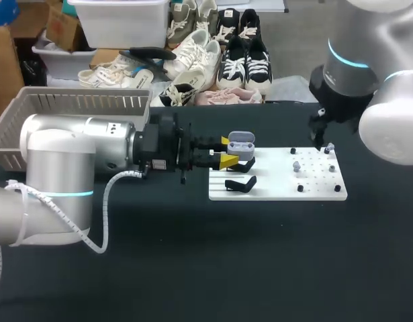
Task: Pick up each earbud case from the left stands, insert the matching earbuds, close the lid, and place the case in the box.
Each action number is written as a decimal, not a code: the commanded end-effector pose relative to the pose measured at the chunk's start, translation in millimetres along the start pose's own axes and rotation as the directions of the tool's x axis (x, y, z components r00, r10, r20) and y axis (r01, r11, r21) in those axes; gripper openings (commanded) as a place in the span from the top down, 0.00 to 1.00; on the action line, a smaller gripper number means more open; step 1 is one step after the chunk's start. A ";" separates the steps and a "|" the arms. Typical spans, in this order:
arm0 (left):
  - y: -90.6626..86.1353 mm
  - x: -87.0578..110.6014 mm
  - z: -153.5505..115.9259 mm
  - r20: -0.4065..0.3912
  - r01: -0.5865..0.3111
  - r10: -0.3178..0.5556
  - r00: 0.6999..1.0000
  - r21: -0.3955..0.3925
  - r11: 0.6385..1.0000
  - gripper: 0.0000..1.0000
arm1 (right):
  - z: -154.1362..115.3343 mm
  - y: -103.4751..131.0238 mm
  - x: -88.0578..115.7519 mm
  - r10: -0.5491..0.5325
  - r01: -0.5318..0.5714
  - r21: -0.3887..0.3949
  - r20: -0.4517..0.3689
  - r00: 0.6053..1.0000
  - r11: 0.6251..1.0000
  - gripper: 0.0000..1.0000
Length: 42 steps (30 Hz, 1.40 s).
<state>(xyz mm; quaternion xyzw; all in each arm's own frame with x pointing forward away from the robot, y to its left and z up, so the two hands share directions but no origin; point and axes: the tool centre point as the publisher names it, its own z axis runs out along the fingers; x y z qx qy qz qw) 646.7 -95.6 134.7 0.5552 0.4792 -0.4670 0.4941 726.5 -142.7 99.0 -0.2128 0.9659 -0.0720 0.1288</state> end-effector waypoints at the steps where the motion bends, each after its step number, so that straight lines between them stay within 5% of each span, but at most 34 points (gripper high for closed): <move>1: -0.2 0.7 0.0 0.002 -0.002 0.002 1.000 -0.002 1.000 1.00 | 17.8 -6.8 -4.6 0.005 -0.005 -0.016 0.004 1.000 1.000 0.35; 10: -0.2 0.7 0.0 0.002 -0.002 0.002 1.000 -0.002 1.000 1.00 | 42.2 -19.7 -4.2 -0.003 0.003 -0.037 0.008 1.000 0.999 0.47; 42: -0.2 0.7 0.0 0.002 -0.002 0.002 1.000 -0.002 1.000 1.00 | 73.8 -19.6 -23.3 -0.038 0.037 -0.067 -0.018 0.999 0.997 0.50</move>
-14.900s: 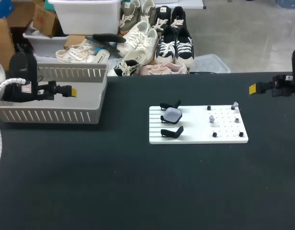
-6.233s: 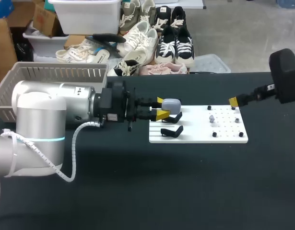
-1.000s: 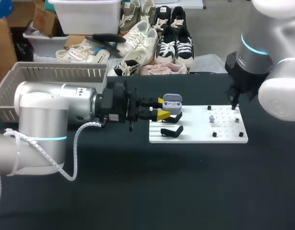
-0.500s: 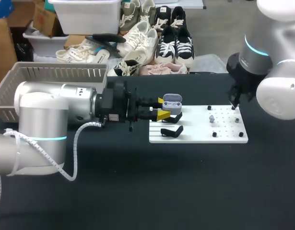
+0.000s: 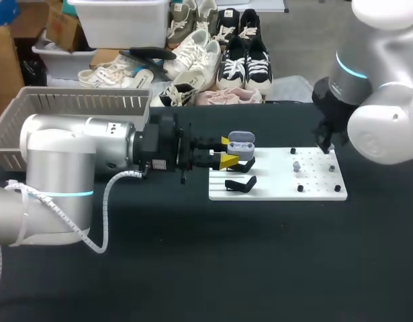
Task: Pick up each earbud case from the left stands, insert the matching earbuds, close the lid, and place the case in the box.
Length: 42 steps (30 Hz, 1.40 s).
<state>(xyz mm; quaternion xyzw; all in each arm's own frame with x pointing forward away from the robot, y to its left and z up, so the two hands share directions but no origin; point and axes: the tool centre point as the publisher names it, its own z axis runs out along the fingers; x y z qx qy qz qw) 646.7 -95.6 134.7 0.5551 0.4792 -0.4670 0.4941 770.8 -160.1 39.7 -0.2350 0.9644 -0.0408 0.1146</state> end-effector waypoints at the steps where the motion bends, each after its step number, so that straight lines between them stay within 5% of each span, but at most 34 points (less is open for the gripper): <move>1: -0.2 0.7 0.0 0.002 -0.001 0.001 1.000 -0.002 1.000 1.00 | 4.2 1.6 -5.4 -0.001 0.001 0.007 -0.009 1.000 1.000 0.50; 42: -0.2 0.7 0.0 0.002 -0.001 0.001 1.000 -0.002 1.000 1.00 | 18.6 -8.0 -4.0 0.038 -0.037 0.010 -0.036 0.999 0.999 0.67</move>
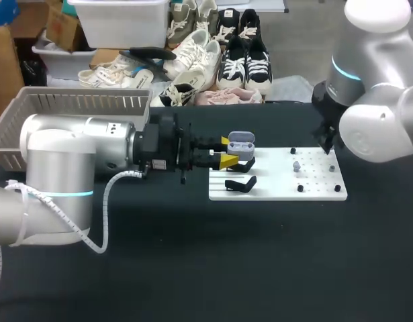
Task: Pick up each earbud case from the left stands, insert the matching earbuds, close the lid, and place the case in the box.
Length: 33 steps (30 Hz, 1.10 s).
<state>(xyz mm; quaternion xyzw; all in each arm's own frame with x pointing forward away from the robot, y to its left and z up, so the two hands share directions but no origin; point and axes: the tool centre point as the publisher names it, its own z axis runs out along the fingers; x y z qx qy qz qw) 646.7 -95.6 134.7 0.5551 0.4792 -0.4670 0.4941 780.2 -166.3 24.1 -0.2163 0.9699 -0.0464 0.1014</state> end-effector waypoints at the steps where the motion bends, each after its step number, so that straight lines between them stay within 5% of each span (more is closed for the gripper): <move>1: -0.2 0.7 0.0 0.002 -0.001 0.001 1.000 -0.002 1.000 1.00 | 1.4 -0.4 -2.3 0.001 -0.001 0.000 -0.007 1.000 1.000 0.68; 5: -0.2 0.7 0.0 0.002 -0.001 0.001 1.000 -0.002 1.000 1.00 | 2.6 -0.2 -2.7 0.000 0.000 -0.003 -0.013 1.000 1.000 0.76; 9: -0.2 0.7 0.0 0.002 -0.001 0.001 1.000 -0.002 1.000 1.00 | 3.1 0.1 -2.8 0.000 0.000 -0.005 -0.016 1.000 1.000 1.00; 22: -0.2 0.7 0.0 0.002 -0.001 0.001 1.000 -0.002 1.000 1.00 | -9.7 -0.8 3.2 0.009 -0.009 0.011 0.000 1.000 1.000 1.00; 31: -0.2 0.7 0.0 0.002 -0.001 0.001 1.000 -0.002 1.000 1.00 | -42.9 4.5 13.4 -0.013 0.011 0.083 0.026 1.000 0.996 1.00; 33: -0.2 0.7 0.0 0.002 -0.001 0.001 1.000 -0.002 1.000 1.00 | -56.2 12.3 18.1 -0.057 0.053 0.157 0.023 0.998 0.986 1.00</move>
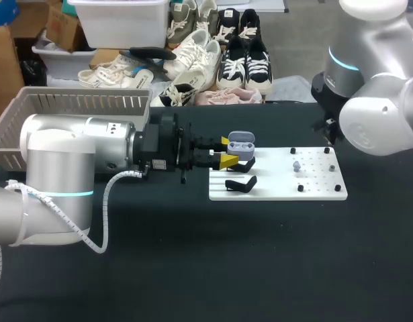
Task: Pick up each earbud case from the left stands, insert the matching earbuds, close the lid, and place the case in the box.
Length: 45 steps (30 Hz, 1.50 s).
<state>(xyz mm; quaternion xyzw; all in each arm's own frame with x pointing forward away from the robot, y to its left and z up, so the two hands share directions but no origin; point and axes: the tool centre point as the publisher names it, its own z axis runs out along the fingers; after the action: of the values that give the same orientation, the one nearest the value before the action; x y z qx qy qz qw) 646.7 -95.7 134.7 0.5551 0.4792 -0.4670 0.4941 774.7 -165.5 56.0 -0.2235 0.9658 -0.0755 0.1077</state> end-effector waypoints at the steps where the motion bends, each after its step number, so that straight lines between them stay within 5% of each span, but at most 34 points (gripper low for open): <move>1: -0.2 0.7 0.0 0.002 -0.001 0.001 1.000 -0.002 1.000 1.00 | -32.0 16.2 20.1 -0.025 0.021 0.098 0.037 0.999 0.995 1.00; 7: -0.2 0.7 0.0 0.002 -0.001 0.001 1.000 -0.002 1.000 1.00 | -57.5 35.1 32.2 0.016 -0.016 0.152 0.001 1.000 0.988 1.00; 16: -0.2 0.7 0.0 0.002 -0.001 0.001 1.000 -0.002 1.000 1.00 | -75.1 58.4 51.5 0.126 -0.118 0.096 -0.084 0.988 0.988 1.00; 21: -0.2 0.7 0.0 0.002 -0.001 0.001 1.000 -0.002 1.000 1.00 | -86.0 68.3 63.0 0.150 -0.147 0.039 -0.067 0.986 0.988 1.00; 36: -0.2 0.7 0.0 0.002 -0.001 0.001 1.000 -0.002 1.000 1.00 | -85.1 69.7 61.2 0.179 -0.174 0.069 -0.071 0.981 0.982 1.00; 42: -0.2 0.7 0.0 0.002 -0.001 0.001 1.000 -0.002 1.000 1.00 | -82.7 63.5 54.8 0.450 -0.442 0.083 -0.123 0.885 0.893 1.00; 45: -0.2 0.7 0.0 0.002 -0.001 0.001 1.000 -0.002 1.000 1.00 | -75.4 61.0 54.6 0.584 -0.580 0.078 -0.171 0.793 0.811 1.00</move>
<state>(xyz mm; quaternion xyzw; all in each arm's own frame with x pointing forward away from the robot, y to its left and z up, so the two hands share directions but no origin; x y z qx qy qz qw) 646.7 -95.7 134.7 0.5552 0.4792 -0.4669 0.4941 673.9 -128.9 111.6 -0.0085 0.9942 -0.0783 0.0735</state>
